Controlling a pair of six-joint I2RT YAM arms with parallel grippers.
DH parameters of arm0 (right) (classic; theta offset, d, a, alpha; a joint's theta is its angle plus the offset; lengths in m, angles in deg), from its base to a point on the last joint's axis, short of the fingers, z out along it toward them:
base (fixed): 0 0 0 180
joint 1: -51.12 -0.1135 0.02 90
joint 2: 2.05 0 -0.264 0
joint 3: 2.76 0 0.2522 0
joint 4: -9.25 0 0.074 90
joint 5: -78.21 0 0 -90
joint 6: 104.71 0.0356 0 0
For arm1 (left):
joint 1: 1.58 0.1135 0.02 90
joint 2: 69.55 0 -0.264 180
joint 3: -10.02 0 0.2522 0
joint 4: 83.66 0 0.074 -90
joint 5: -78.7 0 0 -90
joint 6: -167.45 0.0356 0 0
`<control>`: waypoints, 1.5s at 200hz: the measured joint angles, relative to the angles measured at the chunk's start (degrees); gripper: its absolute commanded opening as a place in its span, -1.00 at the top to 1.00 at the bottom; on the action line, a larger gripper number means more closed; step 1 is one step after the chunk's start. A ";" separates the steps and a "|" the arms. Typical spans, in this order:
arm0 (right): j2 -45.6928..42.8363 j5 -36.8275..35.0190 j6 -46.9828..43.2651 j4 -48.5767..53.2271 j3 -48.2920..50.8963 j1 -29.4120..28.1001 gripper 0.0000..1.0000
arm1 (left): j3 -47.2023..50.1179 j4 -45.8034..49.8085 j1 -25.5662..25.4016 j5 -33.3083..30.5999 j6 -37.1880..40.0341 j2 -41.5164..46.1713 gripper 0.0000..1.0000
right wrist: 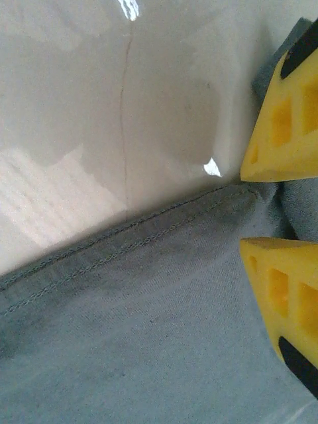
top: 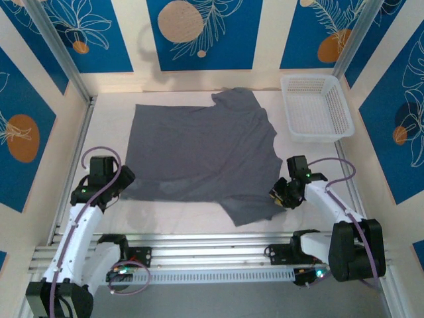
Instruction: Fold the inside-out t-shirt
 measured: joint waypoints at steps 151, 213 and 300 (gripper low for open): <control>-4.81 -5.40 2.99 0.70 -2.34 0.00 1.00 | 2.64 8.48 -0.02 0.22 -6.82 -4.79 -0.37; -7.26 -3.67 4.11 -1.62 -1.88 0.00 1.00 | 5.90 4.79 0.00 1.60 -6.78 -11.72 -0.19; -8.22 -2.67 4.13 -1.66 -1.88 0.00 1.00 | 7.50 -9.27 0.28 -0.55 -8.13 -24.13 0.05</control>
